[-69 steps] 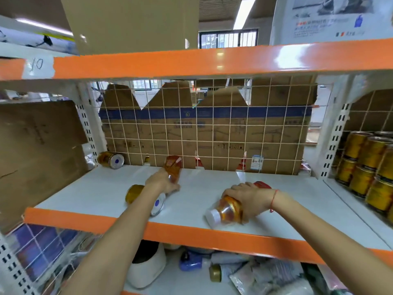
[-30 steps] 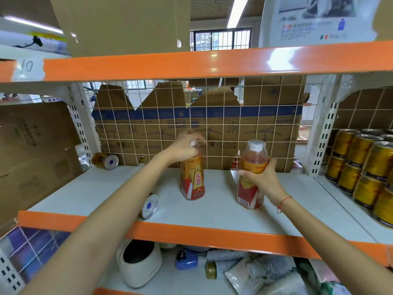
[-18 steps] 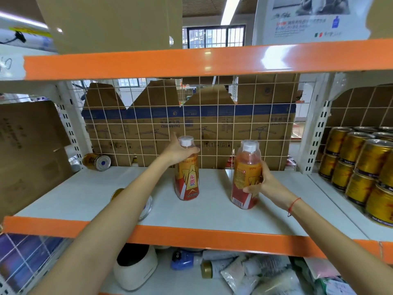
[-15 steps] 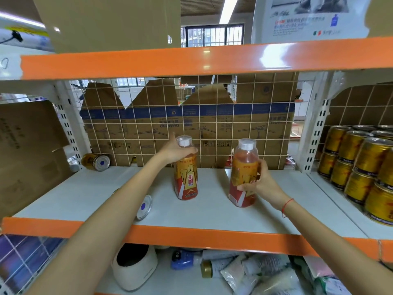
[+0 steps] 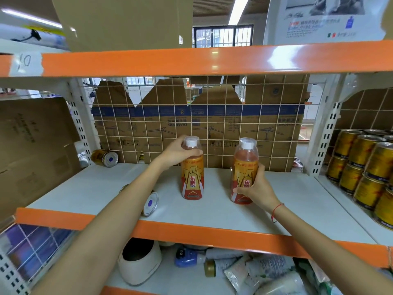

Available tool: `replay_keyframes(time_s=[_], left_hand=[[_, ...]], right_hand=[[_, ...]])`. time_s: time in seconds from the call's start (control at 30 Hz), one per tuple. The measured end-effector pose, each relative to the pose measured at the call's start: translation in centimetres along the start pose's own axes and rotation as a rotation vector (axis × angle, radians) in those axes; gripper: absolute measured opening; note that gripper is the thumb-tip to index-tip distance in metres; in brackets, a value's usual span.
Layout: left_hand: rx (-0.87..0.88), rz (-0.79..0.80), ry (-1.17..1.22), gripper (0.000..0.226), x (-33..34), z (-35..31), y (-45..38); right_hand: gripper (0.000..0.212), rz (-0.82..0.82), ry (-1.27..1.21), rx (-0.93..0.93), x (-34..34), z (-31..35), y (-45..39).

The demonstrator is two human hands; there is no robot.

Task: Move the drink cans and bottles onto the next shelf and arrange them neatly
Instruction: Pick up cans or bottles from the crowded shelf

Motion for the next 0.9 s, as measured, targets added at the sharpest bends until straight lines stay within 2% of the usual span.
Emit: replay_keyframes(time_s=[0.13, 0.23, 0.4, 0.57, 0.73, 0.9], left_hand=[[0.029, -0.150, 0.087, 0.060, 1.3, 0.1, 1.1], [0.056, -0.284, 0.223, 0.060, 3.4, 1.1, 2.0], [0.046, -0.432, 0.227, 0.097, 7.4, 3.6, 3.3], [-0.029, -0.425, 0.151, 0.114, 9.8, 5.4, 4.1], [-0.111, -0.433, 0.117, 0.107, 10.4, 6.4, 4.5], [-0.068, -0.439, 0.199, 0.104, 9.6, 4.6, 4.3]], right_hand=[[0.098, -0.018, 0.011, 0.001, 0.1, -0.1, 0.0], [0.098, -0.044, -0.041, -0.008, 0.5, -0.4, 0.3], [0.104, -0.164, -0.057, 0.018, 2.5, -1.4, 1.2], [0.100, -0.267, 0.012, 0.085, 3.8, -1.0, 1.2], [0.090, -0.280, 0.089, 0.105, 3.7, -1.0, 1.6], [0.095, -0.228, 0.036, 0.116, 3.0, -0.8, 1.3]])
Point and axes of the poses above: each hand's wrist, its own y-axis away from the middle knuckle, its own x-axis out of the palm, z = x × y, the point moved 1 cm from there along -y, towards the middle knuckle, and after that the axes turned 7 degrees about z, right-handed, at the moved point
